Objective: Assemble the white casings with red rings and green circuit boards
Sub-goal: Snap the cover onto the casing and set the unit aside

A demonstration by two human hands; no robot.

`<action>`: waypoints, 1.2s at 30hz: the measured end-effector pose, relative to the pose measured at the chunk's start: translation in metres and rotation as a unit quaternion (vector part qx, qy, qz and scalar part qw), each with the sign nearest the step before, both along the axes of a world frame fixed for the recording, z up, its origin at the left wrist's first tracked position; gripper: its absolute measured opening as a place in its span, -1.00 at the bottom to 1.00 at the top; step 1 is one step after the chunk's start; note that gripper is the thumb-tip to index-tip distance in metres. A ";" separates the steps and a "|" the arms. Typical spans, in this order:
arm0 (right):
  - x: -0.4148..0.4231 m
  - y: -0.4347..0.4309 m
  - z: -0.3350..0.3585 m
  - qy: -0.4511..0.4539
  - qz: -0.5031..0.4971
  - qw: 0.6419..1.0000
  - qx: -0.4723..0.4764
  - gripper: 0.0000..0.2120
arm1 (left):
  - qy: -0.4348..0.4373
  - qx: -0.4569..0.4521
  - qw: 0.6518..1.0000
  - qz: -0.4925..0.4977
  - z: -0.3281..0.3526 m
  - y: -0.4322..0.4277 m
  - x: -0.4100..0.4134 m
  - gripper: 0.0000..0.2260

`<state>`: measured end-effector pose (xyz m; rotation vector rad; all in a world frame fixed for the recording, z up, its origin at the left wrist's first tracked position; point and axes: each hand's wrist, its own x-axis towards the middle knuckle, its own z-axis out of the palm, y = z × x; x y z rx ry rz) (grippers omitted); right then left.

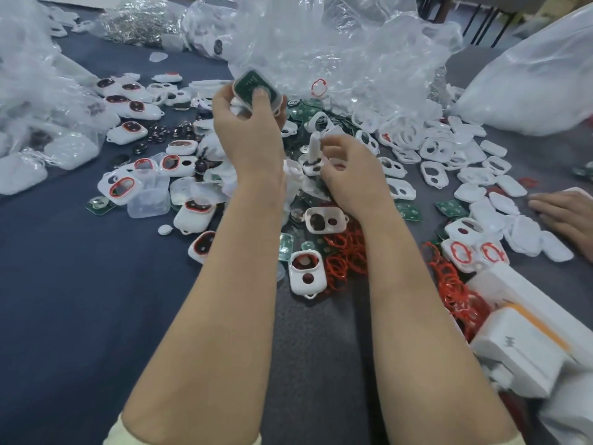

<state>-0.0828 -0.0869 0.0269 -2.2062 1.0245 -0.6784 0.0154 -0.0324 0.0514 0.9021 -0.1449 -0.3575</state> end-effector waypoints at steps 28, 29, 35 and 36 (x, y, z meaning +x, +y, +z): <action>-0.005 -0.002 0.008 -0.258 -0.092 0.954 0.119 -0.91 | -0.043 0.153 0.972 -0.172 -0.011 0.037 0.004 -0.83; -0.004 -0.001 0.008 -0.272 -0.082 0.948 0.142 -0.90 | -0.045 0.155 0.972 -0.168 -0.013 0.040 0.005 -0.83; -0.001 0.009 0.006 -0.330 -0.029 0.926 0.180 -0.90 | -0.049 0.137 0.976 -0.164 -0.023 0.050 0.004 -0.84; 0.000 0.011 0.007 -0.341 -0.012 0.922 0.182 -0.90 | -0.052 0.134 0.976 -0.163 -0.025 0.050 0.003 -0.84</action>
